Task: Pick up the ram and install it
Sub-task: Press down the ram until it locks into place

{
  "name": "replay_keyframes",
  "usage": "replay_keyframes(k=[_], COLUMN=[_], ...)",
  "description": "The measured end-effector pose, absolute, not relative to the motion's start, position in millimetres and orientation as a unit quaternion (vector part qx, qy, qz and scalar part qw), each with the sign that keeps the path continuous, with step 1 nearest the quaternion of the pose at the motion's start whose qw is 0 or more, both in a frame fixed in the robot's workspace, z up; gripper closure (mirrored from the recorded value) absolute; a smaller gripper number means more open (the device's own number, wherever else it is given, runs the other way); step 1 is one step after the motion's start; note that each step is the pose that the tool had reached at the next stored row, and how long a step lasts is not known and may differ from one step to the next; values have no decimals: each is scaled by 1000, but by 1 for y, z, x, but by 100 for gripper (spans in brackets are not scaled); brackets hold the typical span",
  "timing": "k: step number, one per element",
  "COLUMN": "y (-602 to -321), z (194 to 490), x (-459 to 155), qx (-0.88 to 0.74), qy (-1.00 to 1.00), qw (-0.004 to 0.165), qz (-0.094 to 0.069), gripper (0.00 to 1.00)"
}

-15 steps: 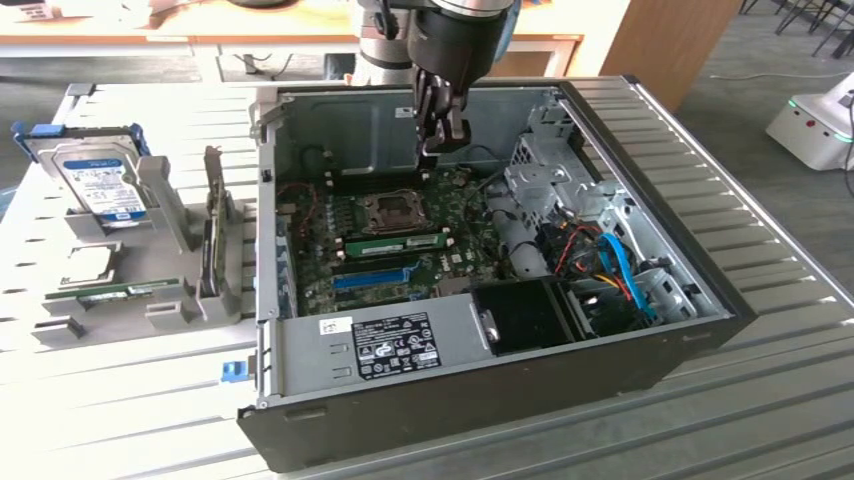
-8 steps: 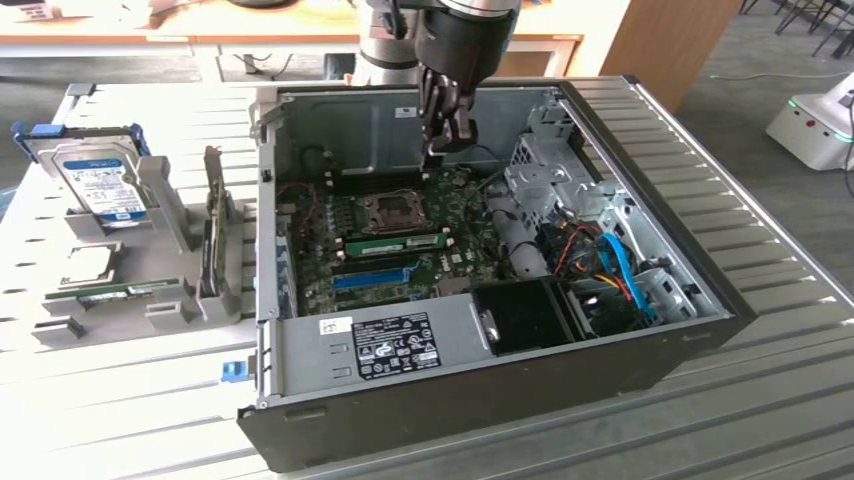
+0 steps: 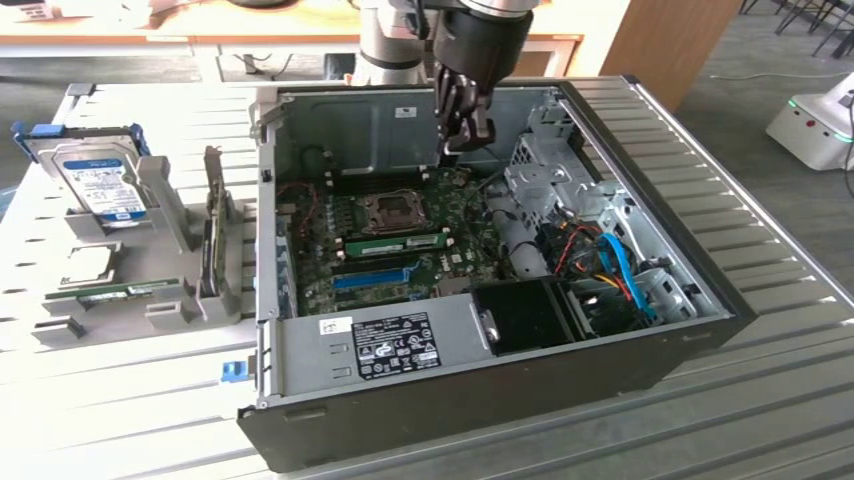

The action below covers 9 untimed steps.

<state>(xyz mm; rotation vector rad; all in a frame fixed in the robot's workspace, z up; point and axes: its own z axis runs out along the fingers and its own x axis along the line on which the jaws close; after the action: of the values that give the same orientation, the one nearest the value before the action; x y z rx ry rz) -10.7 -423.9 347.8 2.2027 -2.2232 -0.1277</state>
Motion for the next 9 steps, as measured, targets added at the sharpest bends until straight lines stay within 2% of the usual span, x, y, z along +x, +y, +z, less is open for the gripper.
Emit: replay_keyframes(k=[9], y=[-424], z=[348], x=[3], qx=[703], qy=[-710], qw=[5], qz=[-41], gripper=[89])
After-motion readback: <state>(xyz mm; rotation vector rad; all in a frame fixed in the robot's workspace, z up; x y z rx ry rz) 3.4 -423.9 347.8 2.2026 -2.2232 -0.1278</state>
